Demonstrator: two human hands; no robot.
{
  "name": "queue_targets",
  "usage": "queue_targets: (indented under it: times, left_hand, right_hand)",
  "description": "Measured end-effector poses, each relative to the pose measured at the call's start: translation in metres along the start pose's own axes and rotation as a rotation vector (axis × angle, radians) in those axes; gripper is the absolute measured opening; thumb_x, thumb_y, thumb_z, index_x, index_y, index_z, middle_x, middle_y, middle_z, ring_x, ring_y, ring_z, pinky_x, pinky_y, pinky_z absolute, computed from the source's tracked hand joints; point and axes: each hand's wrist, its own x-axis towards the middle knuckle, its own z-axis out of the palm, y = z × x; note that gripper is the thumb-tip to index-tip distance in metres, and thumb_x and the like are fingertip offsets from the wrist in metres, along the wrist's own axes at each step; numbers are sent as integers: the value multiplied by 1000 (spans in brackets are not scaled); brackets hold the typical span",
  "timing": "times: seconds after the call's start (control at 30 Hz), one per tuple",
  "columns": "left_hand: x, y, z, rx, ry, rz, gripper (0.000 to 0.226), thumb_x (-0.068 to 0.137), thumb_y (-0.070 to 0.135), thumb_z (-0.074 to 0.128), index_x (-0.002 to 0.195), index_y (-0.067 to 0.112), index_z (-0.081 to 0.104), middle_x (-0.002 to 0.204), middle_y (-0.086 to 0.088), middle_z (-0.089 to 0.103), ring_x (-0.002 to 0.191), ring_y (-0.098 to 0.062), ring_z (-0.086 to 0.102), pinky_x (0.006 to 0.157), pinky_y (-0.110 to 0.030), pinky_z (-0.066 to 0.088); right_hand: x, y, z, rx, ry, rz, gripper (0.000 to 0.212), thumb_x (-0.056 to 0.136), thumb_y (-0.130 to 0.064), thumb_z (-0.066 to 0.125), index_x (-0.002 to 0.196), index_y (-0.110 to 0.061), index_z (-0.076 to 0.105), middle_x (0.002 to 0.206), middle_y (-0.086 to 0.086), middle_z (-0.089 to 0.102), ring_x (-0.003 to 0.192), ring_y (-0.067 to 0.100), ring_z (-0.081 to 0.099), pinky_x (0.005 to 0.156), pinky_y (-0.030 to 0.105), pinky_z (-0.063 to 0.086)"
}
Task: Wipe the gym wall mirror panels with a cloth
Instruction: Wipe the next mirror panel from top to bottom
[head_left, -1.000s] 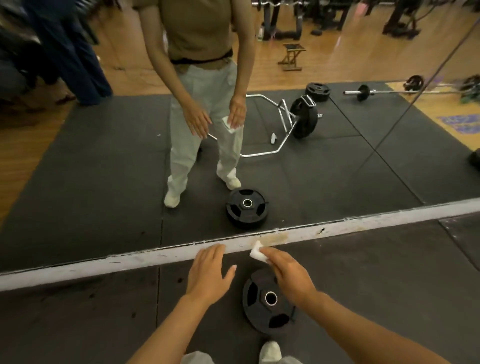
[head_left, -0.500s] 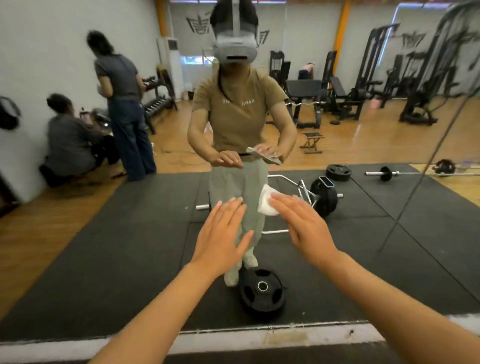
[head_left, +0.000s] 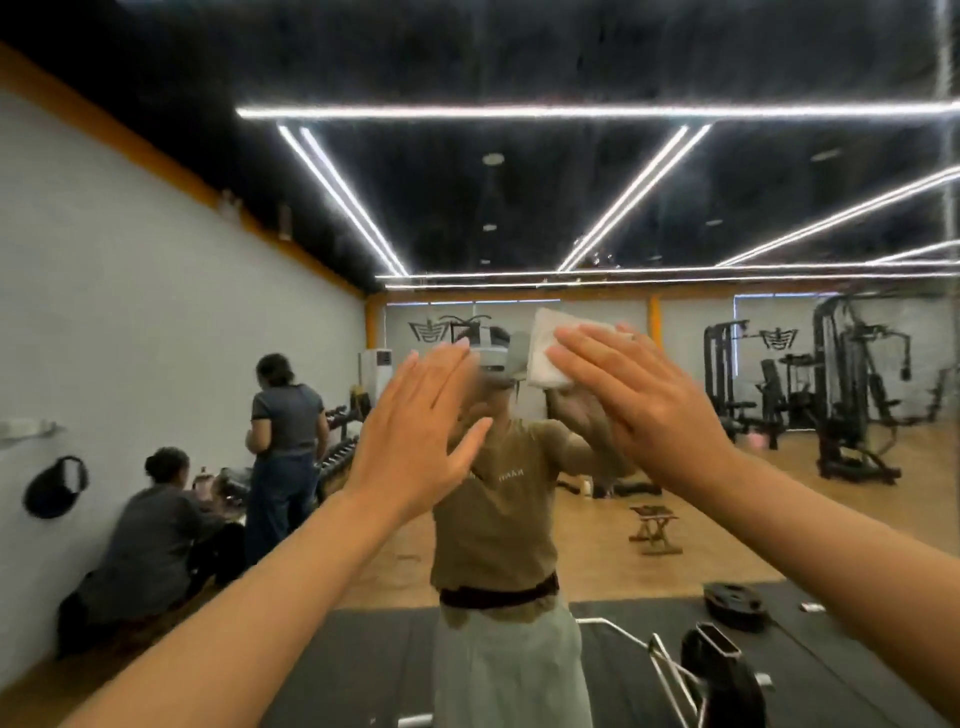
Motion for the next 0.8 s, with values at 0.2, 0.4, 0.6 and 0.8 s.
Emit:
queue_targets:
  times: [0.2, 0.4, 0.6, 0.8]
  left_hand:
    - [90, -27, -11, 39, 83, -67, 66, 94, 45, 61, 150, 20, 37, 155, -1, 37, 144, -18, 30, 118, -36, 21]
    - [171, -48, -21, 66, 207, -140, 62, 100, 48, 46, 154, 25, 28, 163, 7, 22, 151, -12, 15, 118, -25, 5]
    - [240, -64, -25, 58, 295, -206, 59, 101, 45, 43, 154, 24, 29, 163, 6, 21, 151, -14, 14, 121, -32, 11]
    - [303, -86, -22, 74, 396, -359, 60, 103, 46, 35, 157, 22, 21, 166, 4, 12, 153, -15, 4, 123, -35, 5]
  right_hand:
    - [84, 50, 3, -109, 69, -50, 48, 94, -35, 49, 135, -10, 54, 138, 13, 58, 128, 30, 53, 109, 49, 40]
    - [144, 107, 17, -267, 130, -5, 62, 79, -26, 80, 134, -8, 59, 137, 13, 59, 127, 32, 55, 109, 49, 36]
    - [204, 160, 22, -213, 228, 142, 74, 68, -11, 89, 135, -9, 58, 139, 12, 58, 127, 33, 55, 108, 48, 35]
    - [293, 189, 22, -174, 210, 164, 67, 86, -13, 75, 146, -13, 45, 154, 6, 41, 141, 29, 39, 119, 43, 21]
